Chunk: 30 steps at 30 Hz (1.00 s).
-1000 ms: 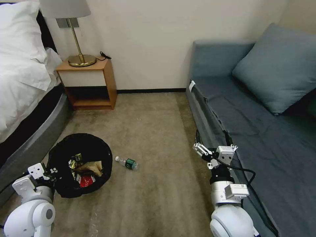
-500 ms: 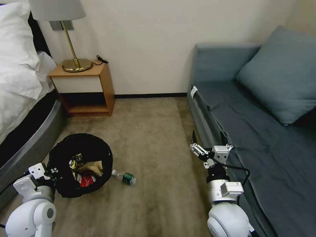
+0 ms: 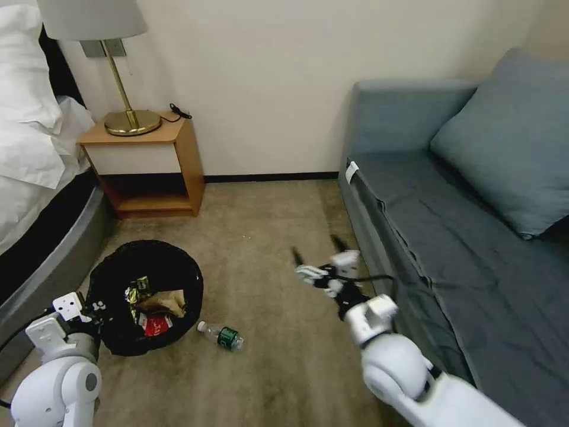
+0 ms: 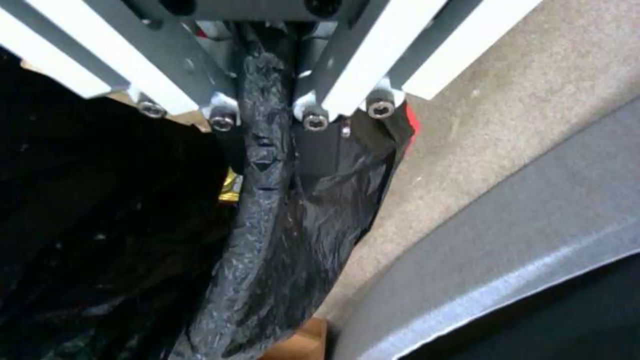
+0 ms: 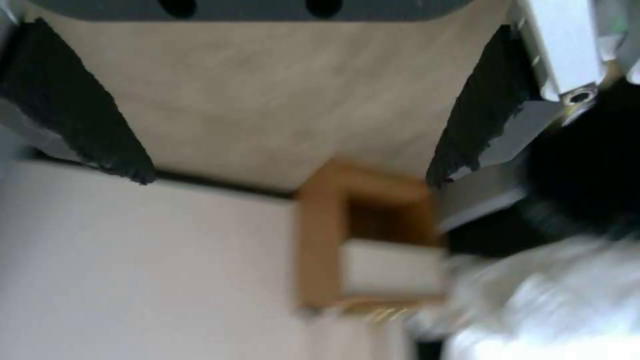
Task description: Pick up the trash bin, then pick up the garbage on the floor and place it into the trash bin.
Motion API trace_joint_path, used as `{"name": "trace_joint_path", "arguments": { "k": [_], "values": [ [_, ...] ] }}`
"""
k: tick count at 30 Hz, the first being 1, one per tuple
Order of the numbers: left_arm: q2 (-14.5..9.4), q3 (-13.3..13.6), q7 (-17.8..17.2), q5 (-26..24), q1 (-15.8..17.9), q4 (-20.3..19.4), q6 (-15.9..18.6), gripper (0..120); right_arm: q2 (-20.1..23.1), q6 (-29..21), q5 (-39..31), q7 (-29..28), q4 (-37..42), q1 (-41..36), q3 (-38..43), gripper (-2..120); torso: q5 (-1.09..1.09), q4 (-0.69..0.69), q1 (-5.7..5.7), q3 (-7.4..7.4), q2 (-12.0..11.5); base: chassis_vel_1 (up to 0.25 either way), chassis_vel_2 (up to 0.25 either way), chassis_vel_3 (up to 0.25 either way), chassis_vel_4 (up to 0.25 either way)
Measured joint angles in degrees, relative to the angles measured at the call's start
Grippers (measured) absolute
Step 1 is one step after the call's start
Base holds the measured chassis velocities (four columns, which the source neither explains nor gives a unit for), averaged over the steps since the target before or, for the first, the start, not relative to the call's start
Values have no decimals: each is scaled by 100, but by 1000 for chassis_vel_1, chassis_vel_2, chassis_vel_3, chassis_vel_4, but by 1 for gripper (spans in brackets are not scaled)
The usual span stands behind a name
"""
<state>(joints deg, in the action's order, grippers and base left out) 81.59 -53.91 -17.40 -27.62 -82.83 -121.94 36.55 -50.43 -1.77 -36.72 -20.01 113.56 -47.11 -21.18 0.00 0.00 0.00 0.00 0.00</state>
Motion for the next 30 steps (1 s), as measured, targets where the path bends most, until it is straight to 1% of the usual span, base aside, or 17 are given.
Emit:
{"name": "trace_joint_path", "arguments": {
  "k": [1, 2, 3, 4, 5, 6, 7, 10, 15, 17, 19, 20, 21, 22, 23, 28, 30],
  "values": [
    [-1, -15, 0, -2, -5, -25, 5, 2, 16, -14, -292, 26, -226, 554, -502, 100, 0, 3, 0, 0, 0, 0, 0, 0, 0],
    [-1, -15, 0, -2, -5, -25, 5, 2, 16, -14, -292, 26, -226, 554, -502, 100, 0, 3, 0, 0, 0, 0, 0, 0, 0],
    [0, -30, 1, -3, -8, -45, 6, 2, 8, 9, -549, 56, -423, 982, -957, 100, -3, 4, 0, 0, 0, 0, 0, 0, 0],
    [7, -73, 0, -4, -12, -81, 9, 2, -76, 24, -934, 138, -760, 1583, -1747, 100, -2, 3, 0, 1, 0, 0, 0, 0, 0],
    [8, -79, 0, -5, -14, -86, 10, 2, -91, 27, -973, 147, -802, 1648, -1840, 100, -1, 2, 0, 1, 0, 0, 0, 0, 0],
    [20, -120, -4, -5, -29, -121, 12, 2, -216, 81, -1186, 245, -1115, 2106, -2486, 100, 0, 3, 0, 1, 0, 0, 0, 0, 0],
    [20, -120, -4, -5, -29, -121, 12, 2, -216, 81, -1186, 245, -1115, 2106, -2486, 100, 0, 3, 0, 1, 0, 0, 0, 0, 0],
    [50, -190, -4, -10, -97, -214, 13, 2, -568, 275, -1482, 567, -1918, 2990, -3744, 100, 0, 1, 0, 1, 0, 0, 0, 0, 0],
    [87, -239, -7, -12, -151, -289, 11, 2, -915, 409, -1656, 840, -2506, 3434, -4398, 100, -2, 0, 0, 1, 0, 0, 0, 0, 0],
    [121, -270, -8, -17, -185, -332, 4, 2, -1255, 518, -1706, 1029, -2932, 3567, -4710, 100, -3, -2, 0, 1, 0, 0, 0, 0, 0],
    [149, -296, -5, -23, -207, -351, -13, 2, -1717, 638, -1738, 1184, -3355, 3626, -5004, 100, 0, 1, 0, 1, 0, 0, 0, 0, 0],
    [149, -296, -5, -23, -207, -351, -13, 2, -1717, 638, -1738, 1184, -3355, 3626, -5004, 100, 0, 1, 0, 1, 0, 0, 0, 0, 0],
    [158, -304, -5, -24, -217, -353, -20, 2, -1879, 662, -1756, 1242, -3511, 3635, -5115, 100, 1, 3, 0, 0, 0, 0, 0, 0, 0],
    [183, -325, -9, -20, -230, -353, -38, 2, -2232, 691, -1844, 1383, -3935, 3639, -5378, 100, -2, 3, 0, 0, 0, 0, 0, 0, 0],
    [192, -328, -10, -20, -235, -353, -41, 2, -2353, 667, -1893, 1443, -4121, 3627, -5468, 100, -1, 3, 0, 0, 0, 0, 0, 0, 0],
    [238, -320, -8, -11, -259, -361, -60, 2, -2653, 762, -1856, 1685, -5000, 3463, -5725, 100, -1, 0, 0, 0, 0, 0, 0, 0, 0],
    [246, -314, -8, -6, -267, -367, -61, 2, -2691, 795, -1824, 1735, -5169, 3409, -5744, 100, -2, 0, 0, 0, 0, 0, 0, 0, 0]
  ]
}}
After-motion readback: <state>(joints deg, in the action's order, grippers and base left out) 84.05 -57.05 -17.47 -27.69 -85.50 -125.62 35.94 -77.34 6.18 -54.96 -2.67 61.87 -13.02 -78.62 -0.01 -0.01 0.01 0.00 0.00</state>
